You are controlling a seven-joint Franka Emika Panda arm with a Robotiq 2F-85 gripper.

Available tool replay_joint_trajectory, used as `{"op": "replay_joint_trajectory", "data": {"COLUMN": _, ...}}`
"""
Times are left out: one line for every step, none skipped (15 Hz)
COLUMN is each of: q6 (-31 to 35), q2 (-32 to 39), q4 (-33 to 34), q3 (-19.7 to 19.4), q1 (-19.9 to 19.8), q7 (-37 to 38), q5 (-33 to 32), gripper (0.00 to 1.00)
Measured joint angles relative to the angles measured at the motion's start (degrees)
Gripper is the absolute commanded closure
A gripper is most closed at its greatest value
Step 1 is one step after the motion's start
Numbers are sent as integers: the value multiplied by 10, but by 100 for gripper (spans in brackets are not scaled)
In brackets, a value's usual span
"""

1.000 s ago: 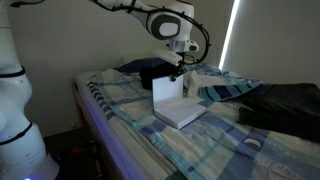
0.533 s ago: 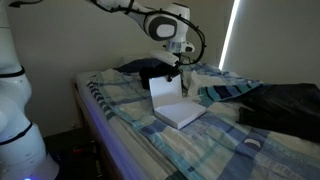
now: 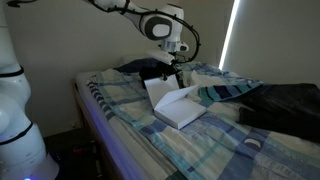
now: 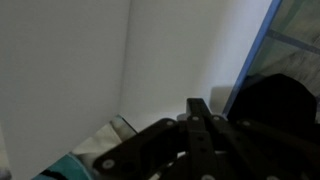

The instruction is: Open the book on the bed

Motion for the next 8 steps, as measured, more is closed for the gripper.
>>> {"op": "replay_joint_trajectory", "data": {"q6": 0, "q2": -1, "q4": 0, "q3": 1, "q1": 2, "q7": 0, "q5": -3, "gripper": 100}}
{"op": "replay_joint_trajectory", "data": {"q6": 0, "q2": -1, "q4": 0, "q3": 1, "q1": 3, "q7": 0, "q5": -6, "gripper": 100}}
{"op": "replay_joint_trajectory", "data": {"q6": 0, "q2": -2, "q4": 0, "q3": 1, "q1": 3, "q7": 0, "q5": -8, "gripper": 100}}
{"op": "replay_joint_trajectory", "data": {"q6": 0, "q2": -2, "q4": 0, "q3": 1, "q1": 4, "q7": 0, "q5": -9, "gripper": 100}}
{"op": "replay_joint_trajectory", "data": {"q6": 0, "q2": -3, "q4": 0, "q3": 1, "q1": 4, "q7": 0, "q5": -10, "gripper": 100}}
{"op": "replay_joint_trajectory", "data": {"q6": 0, "q2": -4, "q4": 0, "q3": 1, "q1": 4, "q7": 0, "q5": -10, "gripper": 100}}
{"op": "replay_joint_trajectory", "data": {"q6": 0, "q2": -6, "q4": 0, "q3": 1, "q1": 4, "q7": 0, "q5": -10, "gripper": 100}}
{"op": "replay_joint_trajectory", "data": {"q6": 0, "q2": -7, "q4": 0, "q3": 1, "q1": 4, "q7": 0, "q5": -10, "gripper": 100}}
